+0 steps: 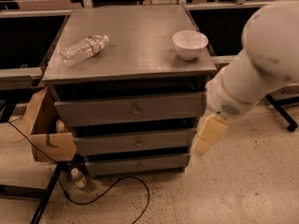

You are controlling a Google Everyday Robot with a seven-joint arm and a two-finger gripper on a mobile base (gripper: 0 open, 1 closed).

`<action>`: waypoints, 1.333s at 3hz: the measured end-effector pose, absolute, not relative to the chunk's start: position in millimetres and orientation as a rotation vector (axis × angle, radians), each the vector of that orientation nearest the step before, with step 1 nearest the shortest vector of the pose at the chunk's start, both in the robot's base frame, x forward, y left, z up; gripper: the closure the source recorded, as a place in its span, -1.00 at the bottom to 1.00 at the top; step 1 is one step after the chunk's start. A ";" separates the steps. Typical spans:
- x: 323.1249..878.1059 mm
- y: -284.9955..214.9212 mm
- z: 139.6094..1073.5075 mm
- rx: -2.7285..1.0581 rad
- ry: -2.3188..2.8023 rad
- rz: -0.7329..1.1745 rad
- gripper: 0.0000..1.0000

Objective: Open bottom drawer

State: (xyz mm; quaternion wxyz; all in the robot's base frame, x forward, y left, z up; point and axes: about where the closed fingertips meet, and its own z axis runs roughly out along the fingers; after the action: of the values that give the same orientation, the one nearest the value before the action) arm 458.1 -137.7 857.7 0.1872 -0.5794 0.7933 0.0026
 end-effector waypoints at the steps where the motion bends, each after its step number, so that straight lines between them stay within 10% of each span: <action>1: 464.9 -77.4 761.6 -1.584 2.308 0.156 -1.00; 4: 464.9 -9.2 659.7 -1.452 2.365 0.369 -1.00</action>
Offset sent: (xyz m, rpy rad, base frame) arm 0.0268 0.2119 -0.2936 0.3839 0.2032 -0.1516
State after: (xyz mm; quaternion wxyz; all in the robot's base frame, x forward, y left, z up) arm 464.9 -9.2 659.7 0.1701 -0.5110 0.8325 0.1298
